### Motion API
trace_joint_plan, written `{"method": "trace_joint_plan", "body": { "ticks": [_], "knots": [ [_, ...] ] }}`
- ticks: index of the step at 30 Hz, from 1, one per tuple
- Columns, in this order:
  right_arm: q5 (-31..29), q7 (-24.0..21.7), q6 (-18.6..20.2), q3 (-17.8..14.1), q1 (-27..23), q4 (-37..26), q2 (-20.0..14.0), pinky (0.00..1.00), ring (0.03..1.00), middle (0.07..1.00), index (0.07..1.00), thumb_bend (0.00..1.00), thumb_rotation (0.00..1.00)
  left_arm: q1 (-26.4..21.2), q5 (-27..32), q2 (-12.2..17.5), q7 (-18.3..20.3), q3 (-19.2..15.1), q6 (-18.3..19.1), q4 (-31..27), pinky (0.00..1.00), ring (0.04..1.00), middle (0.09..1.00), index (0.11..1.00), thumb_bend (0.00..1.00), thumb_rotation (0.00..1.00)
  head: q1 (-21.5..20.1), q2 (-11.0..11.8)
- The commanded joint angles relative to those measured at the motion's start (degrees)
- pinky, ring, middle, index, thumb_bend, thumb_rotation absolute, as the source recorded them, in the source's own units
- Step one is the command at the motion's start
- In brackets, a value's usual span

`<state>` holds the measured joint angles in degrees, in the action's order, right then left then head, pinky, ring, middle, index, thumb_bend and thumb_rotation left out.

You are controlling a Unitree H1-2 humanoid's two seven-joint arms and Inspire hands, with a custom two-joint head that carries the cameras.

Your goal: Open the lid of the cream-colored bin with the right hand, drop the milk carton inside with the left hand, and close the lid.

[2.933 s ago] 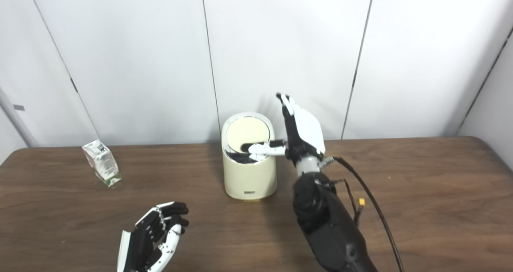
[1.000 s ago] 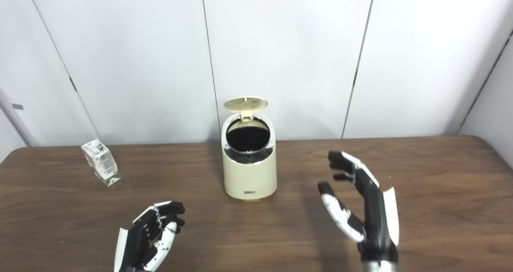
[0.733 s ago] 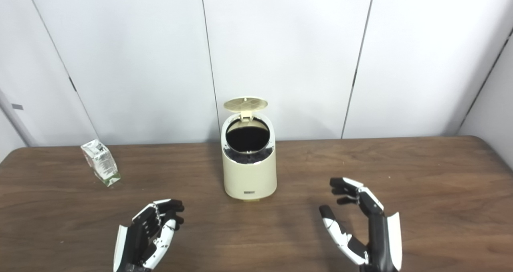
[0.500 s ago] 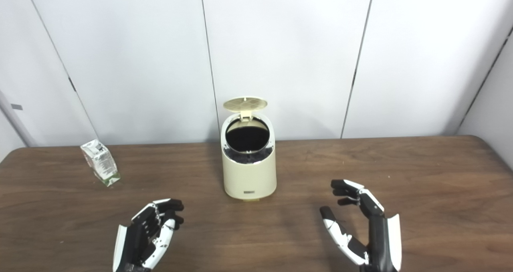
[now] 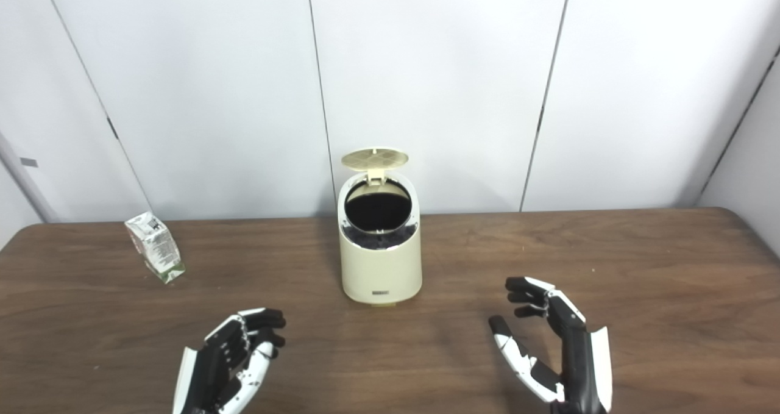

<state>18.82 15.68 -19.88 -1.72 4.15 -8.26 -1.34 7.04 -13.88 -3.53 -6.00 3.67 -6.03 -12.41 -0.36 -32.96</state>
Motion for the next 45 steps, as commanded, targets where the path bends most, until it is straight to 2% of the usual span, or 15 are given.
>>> {"method": "trace_joint_plan", "body": {
  "ticks": [1, 4, 7, 10, 13, 20, 23, 26, 29, 31, 34, 36, 40, 42, 45],
  "knots": [
    [0.8, 0.0, -0.7, -0.3, 0.1, -1.6, 0.1, 0.54, 0.637, 0.666, 0.651, 0.29, 0.32, -0.8, -3.0, 0.7, 0.3, 0.5, 1.3, -2.7, 0.52, 0.599, 0.683, 0.695, 0.38, 0.17, -0.2, 0.0],
    [4.4, 1.2, -1.8, -0.3, -0.2, -0.7, -0.1, 0.52, 0.623, 0.655, 0.638, 0.27, 0.29, -1.2, -8.2, 2.2, 0.6, 1.3, 3.3, -3.7, 0.54, 0.654, 0.707, 0.726, 0.62, 0.06, -0.2, 0.7],
    [6.3, 1.9, -2.2, -0.3, -0.3, -0.3, -0.1, 0.52, 0.620, 0.650, 0.634, 0.26, 0.28, -2.0, -12.1, 3.6, 1.4, 2.0, 5.6, -6.5, 0.54, 0.666, 0.719, 0.736, 0.73, 0.07, -0.6, 0.6],
    [7.5, 2.5, -2.4, -0.5, -0.4, 0.1, -0.3, 0.52, 0.619, 0.649, 0.643, 0.26, 0.31, -4.2, -13.8, 5.4, 2.9, 1.8, 6.6, -11.2, 0.54, 0.668, 0.721, 0.741, 0.74, 0.15, -0.8, 0.7],
    [7.5, 2.7, -1.9, -0.6, -0.4, 0.4, -0.2, 0.52, 0.622, 0.652, 0.648, 0.27, 0.33, -7.7, -14.5, 7.4, 3.7, 0.0, 7.3, -15.6, 0.53, 0.659, 0.705, 0.718, 0.73, 0.15, -0.2, 1.1],
    [6.0, 2.7, -1.5, -0.8, -0.3, 0.9, -0.1, 0.52, 0.626, 0.657, 0.640, 0.27, 0.36, -20.5, -15.9, 12.3, 1.2, -9.7, 7.4, -20.1, 0.49, 0.614, 0.671, 0.673, 0.65, 0.08, 0.8, 1.8],
    [4.6, 2.7, -2.9, -0.9, -0.6, 1.9, -0.5, 0.52, 0.629, 0.658, 0.642, 0.28, 0.34, -25.6, -20.1, 17.1, 3.3, -12.6, 10.4, -19.7, 0.46, 0.568, 0.597, 0.631, 0.70, 0.02, 1.3, 1.7],
    [4.0, 2.4, -2.7, -0.9, -0.5, 1.9, -0.7, 0.54, 0.636, 0.661, 0.646, 0.28, 0.35, -29.7, -22.2, 22.2, 6.5, -14.4, 14.2, -18.3, 0.45, 0.538, 0.563, 0.608, 0.79, 0.05, 1.6, 1.6],
    [4.5, 2.2, -2.1, -0.8, -0.2, 1.5, -0.6, 0.54, 0.636, 0.662, 0.647, 0.28, 0.36, -33.4, -23.5, 27.9, 12.6, -15.2, 21.3, -17.3, 0.44, 0.552, 0.595, 0.623, 0.87, 0.12, 2.1, 1.8],
    [4.8, 2.4, -2.1, -0.9, -0.2, 1.6, -0.7, 0.54, 0.635, 0.660, 0.644, 0.28, 0.34, -35.7, -24.2, 31.5, 16.1, -15.4, 25.4, -15.7, 0.36, 0.494, 0.641, 0.662, 0.95, 0.19, 2.2, 1.8],
    [4.5, 2.5, -2.7, -1.1, -0.4, 2.0, -1.0, 0.53, 0.632, 0.658, 0.638, 0.28, 0.34, -39.0, -24.5, 35.8, 20.6, -14.9, 30.9, -12.0, 0.37, 0.525, 0.667, 0.706, 0.99, 0.23, 2.3, 1.8],
    [4.6, 2.4, -2.8, -1.2, -0.4, 2.1, -1.4, 0.53, 0.629, 0.655, 0.637, 0.27, 0.35, -40.3, -24.0, 36.7, 22.0, -14.7, 32.6, -10.0, 0.41, 0.587, 0.693, 0.731, 1.00, 0.26, 2.6, 1.8],
    [3.2, 2.1, -3.3, -1.6, -0.3, 2.3, -2.0, 0.52, 0.628, 0.655, 0.636, 0.26, 0.31, -43.6, -23.6, 35.9, 24.8, -16.2, 32.9, -2.7, 0.47, 0.693, 0.770, 0.778, 1.00, 0.32, 3.6, 2.0],
    [3.1, 2.2, -3.3, -1.9, -0.1, 2.3, -2.3, 0.52, 0.627, 0.655, 0.631, 0.26, 0.28, -44.8, -23.6, 35.5, 26.2, -16.3, 32.9, -0.2, 0.44, 0.658, 0.760, 0.781, 1.00, 0.31, 4.7, 1.9],
    [4.0, 2.1, -2.2, -2.4, 0.3, 1.9, -2.9, 0.52, 0.627, 0.660, 0.628, 0.25, 0.32, -45.8, -24.0, 35.2, 27.3, -16.0, 32.9, 2.8, 0.42, 0.650, 0.746, 0.761, 1.00, 0.29, 5.9, 2.1]
  ]
}}
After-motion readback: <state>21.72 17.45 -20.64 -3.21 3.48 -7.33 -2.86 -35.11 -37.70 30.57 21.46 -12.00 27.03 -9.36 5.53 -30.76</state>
